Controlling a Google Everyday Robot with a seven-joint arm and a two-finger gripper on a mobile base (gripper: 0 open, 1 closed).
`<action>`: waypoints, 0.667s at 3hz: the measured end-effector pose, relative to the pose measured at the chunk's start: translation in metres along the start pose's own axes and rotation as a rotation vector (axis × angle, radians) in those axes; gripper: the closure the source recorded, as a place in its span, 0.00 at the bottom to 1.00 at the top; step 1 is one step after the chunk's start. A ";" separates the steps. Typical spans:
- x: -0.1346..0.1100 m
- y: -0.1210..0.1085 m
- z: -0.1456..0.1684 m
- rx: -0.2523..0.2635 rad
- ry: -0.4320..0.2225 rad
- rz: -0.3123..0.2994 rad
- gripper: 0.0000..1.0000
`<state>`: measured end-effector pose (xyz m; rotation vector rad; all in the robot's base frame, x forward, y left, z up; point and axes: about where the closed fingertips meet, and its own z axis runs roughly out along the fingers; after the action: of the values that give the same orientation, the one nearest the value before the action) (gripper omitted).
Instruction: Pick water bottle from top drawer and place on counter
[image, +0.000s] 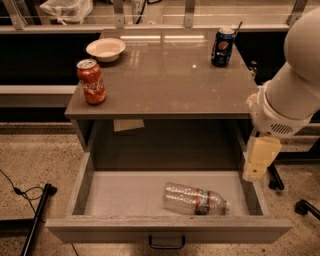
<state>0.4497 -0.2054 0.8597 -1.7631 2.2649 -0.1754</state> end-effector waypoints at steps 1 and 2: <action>-0.010 0.000 0.025 -0.031 -0.001 0.006 0.00; -0.024 0.008 0.078 -0.083 0.016 -0.005 0.19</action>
Offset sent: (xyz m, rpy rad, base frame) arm 0.0339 0.0521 -0.1371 -0.0060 0.1509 0.0245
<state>0.4696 -0.1756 0.7865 -1.8146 2.3103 -0.0983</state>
